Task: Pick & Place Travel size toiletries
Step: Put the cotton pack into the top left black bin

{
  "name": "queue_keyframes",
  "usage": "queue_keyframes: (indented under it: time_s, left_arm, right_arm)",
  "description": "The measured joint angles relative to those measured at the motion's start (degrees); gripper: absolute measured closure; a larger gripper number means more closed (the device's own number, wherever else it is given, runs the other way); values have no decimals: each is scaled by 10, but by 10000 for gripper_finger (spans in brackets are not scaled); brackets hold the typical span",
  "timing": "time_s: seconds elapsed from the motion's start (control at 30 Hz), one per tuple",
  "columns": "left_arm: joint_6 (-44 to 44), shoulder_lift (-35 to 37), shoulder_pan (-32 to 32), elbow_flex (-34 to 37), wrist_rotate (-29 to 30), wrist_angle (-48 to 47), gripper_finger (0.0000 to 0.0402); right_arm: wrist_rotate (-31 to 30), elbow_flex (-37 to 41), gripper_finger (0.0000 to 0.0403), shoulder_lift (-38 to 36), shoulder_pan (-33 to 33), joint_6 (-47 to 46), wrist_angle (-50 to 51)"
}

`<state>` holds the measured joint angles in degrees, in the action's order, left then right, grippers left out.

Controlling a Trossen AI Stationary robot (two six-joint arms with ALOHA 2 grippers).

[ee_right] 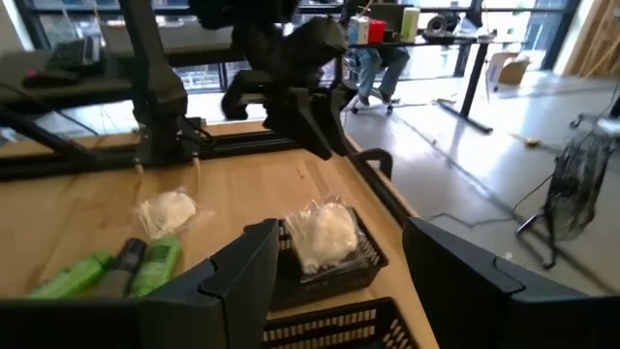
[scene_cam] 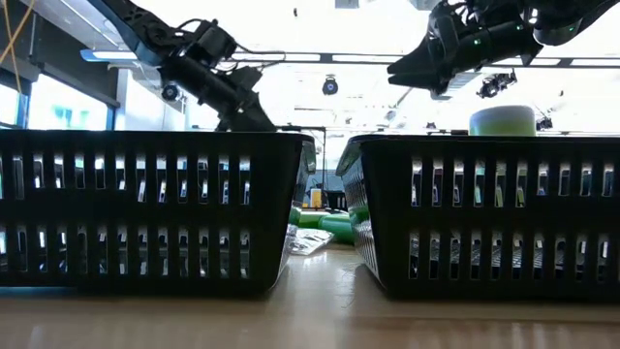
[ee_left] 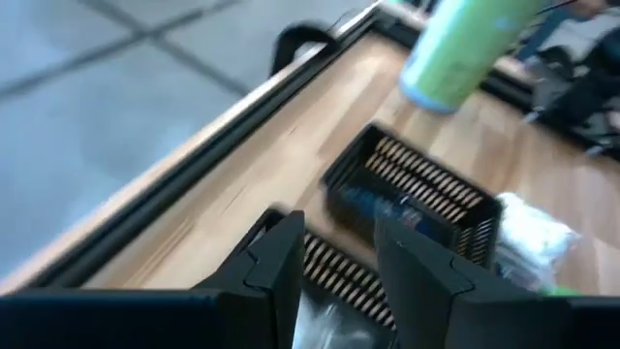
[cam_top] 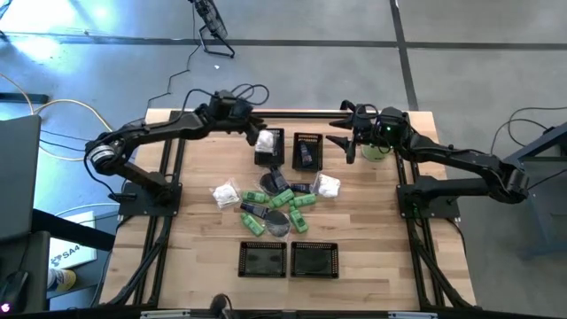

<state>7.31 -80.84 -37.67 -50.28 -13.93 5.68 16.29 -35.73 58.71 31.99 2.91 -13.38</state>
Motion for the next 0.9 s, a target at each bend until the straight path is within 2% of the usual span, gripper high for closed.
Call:
queue_keyframes:
  time_s: [0.17, 0.5, 0.7, 0.9]
  left_arm:
    - [-10, 0, 36, 51, 2, 105, 277]
    - [-8, 0, 36, 153, -37, 277, 277]
    - [-40, 0, 35, 160, -53, 285, 277]
    - [-76, 0, 35, 160, -61, 285, 277]
  right_arm:
    - [2, 0, 188, 0, -2, -43, 12]
    - [-3, 0, 188, 0, -47, -74, 13]
    - [-48, 0, 188, 0, -79, -135, 32]
    - [-71, 0, 188, 0, -117, -151, 143]
